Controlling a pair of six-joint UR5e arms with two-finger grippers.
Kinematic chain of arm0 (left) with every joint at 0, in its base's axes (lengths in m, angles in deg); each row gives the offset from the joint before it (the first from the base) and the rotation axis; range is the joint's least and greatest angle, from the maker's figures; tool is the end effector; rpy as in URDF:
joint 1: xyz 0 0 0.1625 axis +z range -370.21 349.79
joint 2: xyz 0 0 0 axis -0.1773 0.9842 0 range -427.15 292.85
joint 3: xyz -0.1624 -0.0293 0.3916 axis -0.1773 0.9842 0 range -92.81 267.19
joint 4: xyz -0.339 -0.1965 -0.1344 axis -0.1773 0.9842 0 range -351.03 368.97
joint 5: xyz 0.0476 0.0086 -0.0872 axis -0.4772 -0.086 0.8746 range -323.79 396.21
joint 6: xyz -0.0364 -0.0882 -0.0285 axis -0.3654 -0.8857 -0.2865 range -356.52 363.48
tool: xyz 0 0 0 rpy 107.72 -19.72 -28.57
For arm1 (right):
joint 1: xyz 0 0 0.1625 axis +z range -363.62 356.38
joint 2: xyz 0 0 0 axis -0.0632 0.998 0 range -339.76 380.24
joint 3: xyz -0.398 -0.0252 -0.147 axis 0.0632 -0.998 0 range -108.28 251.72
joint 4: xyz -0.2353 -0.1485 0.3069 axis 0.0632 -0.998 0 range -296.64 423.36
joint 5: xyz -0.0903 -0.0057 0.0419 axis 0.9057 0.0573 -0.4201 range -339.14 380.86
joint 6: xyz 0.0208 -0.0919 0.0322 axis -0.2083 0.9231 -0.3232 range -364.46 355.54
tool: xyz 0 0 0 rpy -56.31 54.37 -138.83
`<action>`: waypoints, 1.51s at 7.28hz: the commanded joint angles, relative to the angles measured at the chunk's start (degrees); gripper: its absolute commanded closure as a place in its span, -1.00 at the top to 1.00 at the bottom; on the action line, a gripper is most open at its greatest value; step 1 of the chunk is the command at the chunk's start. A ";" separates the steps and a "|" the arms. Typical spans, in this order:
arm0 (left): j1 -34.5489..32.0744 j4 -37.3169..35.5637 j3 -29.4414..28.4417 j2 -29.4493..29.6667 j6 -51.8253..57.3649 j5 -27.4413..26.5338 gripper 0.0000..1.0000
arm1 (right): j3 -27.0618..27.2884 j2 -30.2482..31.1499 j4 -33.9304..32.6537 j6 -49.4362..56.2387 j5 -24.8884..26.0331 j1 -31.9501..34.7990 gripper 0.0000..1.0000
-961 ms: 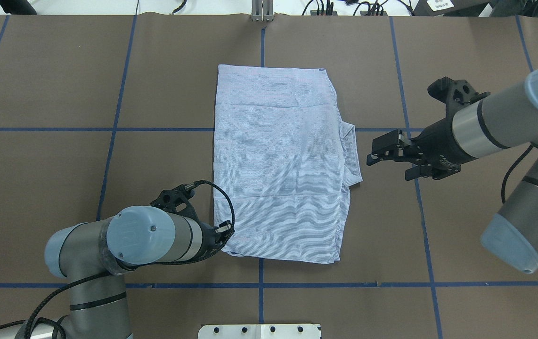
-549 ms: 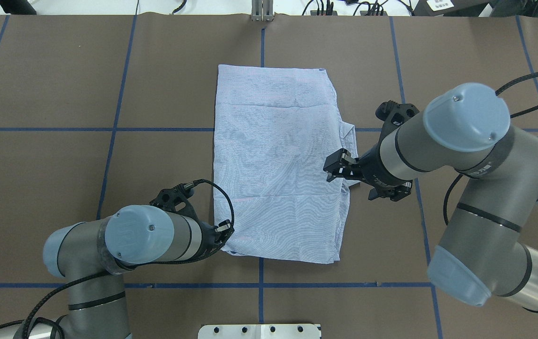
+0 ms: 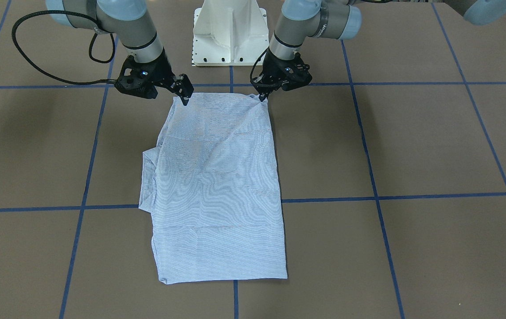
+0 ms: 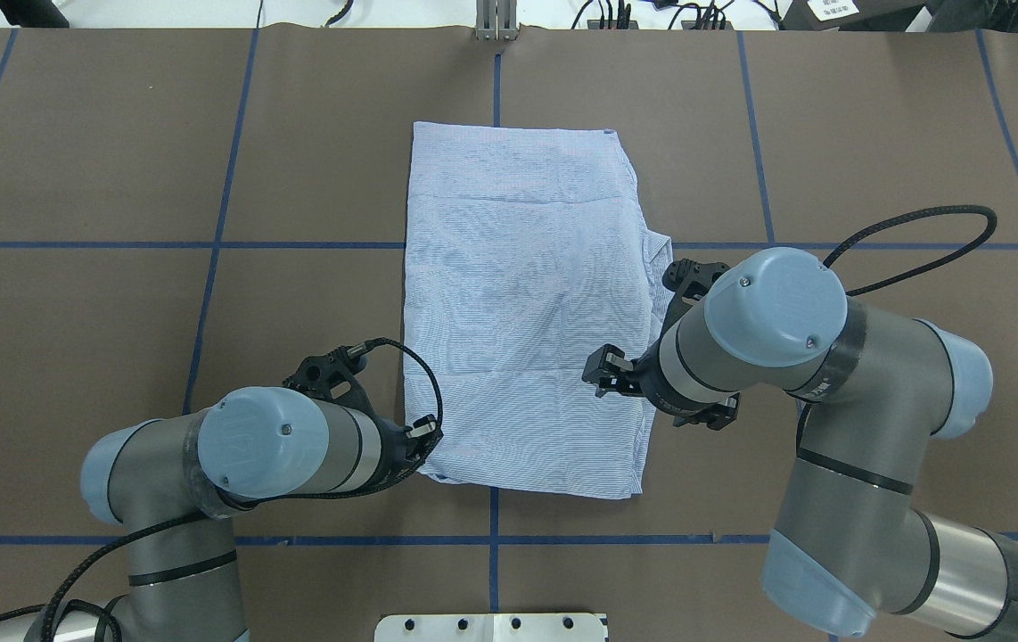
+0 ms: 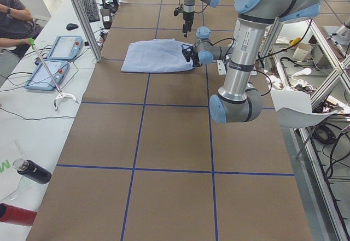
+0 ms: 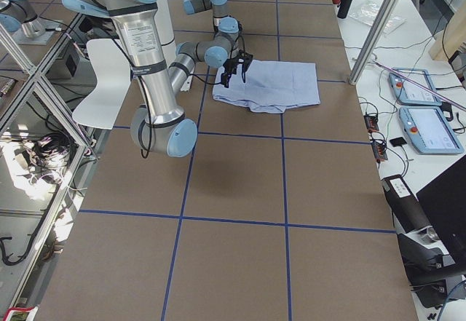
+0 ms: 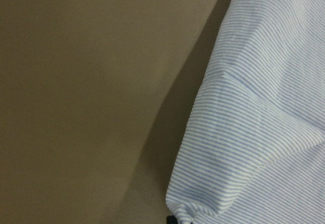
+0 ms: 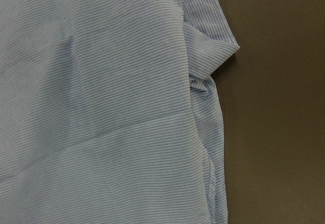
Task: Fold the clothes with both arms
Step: 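Lower the right gripper onto the bundle's near edge beside the left gripper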
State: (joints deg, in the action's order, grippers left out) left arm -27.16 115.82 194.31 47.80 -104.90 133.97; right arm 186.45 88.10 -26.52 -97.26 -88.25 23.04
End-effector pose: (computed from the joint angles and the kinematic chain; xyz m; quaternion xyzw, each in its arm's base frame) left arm 0.5451 -0.2914 0.2506 -0.0650 0.4900 -0.2319 0.8378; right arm -0.4598 -0.3436 0.2613 -0.0677 -0.4161 0.1660 0.8915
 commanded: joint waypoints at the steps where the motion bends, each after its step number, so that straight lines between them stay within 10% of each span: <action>1: -0.20 0.02 0.10 -0.07 0.01 0.15 -1.00 | -1.08 -0.02 0.14 -6.12 0.83 -3.78 1.00; 11: -1.25 0.02 0.28 -0.24 0.10 0.33 -1.00 | -4.95 2.98 4.54 -21.63 9.98 -11.55 1.00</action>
State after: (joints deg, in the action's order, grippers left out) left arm -28.14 115.81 194.81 47.71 -104.84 134.29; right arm 181.77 90.83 -21.91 -118.91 -78.35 11.58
